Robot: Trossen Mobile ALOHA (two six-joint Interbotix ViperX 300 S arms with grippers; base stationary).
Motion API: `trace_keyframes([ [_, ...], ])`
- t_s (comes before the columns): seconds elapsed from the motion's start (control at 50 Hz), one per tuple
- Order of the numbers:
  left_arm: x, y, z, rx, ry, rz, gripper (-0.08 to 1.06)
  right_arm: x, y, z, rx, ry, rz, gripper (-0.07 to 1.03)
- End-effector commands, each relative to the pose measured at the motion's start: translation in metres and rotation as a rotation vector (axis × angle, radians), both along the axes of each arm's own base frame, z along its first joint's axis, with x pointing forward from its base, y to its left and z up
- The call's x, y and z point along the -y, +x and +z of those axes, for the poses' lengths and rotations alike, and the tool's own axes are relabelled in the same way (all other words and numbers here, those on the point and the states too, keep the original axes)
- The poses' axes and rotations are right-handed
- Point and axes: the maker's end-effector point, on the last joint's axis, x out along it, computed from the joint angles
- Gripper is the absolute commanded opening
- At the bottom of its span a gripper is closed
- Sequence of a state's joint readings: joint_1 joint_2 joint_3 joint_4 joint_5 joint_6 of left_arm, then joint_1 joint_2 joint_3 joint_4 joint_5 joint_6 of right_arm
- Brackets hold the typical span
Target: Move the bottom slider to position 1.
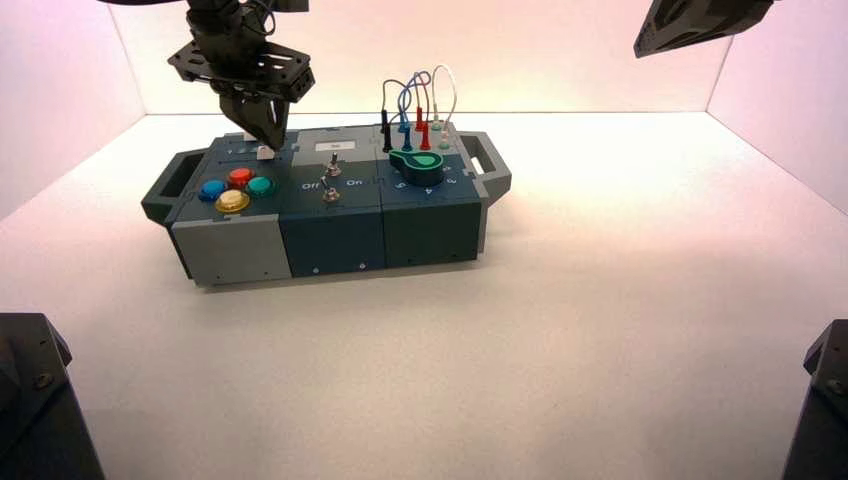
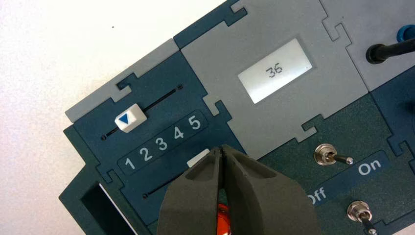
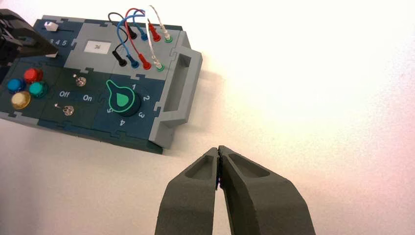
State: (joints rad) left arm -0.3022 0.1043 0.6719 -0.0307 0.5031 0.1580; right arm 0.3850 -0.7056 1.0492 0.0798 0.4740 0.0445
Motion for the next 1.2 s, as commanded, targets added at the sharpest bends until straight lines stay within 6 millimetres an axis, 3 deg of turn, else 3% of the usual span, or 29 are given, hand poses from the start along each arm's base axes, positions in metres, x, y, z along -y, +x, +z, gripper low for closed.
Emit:
trace_keyframes([
  [0.02, -0.003, 0.007, 0.008, 0.028, -0.004, 0.003, -0.03, -0.003, 0.006, 0.013, 0.034, 0.014, 0.003, -0.02],
  [1.2, -0.037, 0.001, 0.001, -0.012, 0.014, 0.071, -0.03, -0.002, 0.005, 0.016, 0.045, 0.017, 0.002, -0.02],
])
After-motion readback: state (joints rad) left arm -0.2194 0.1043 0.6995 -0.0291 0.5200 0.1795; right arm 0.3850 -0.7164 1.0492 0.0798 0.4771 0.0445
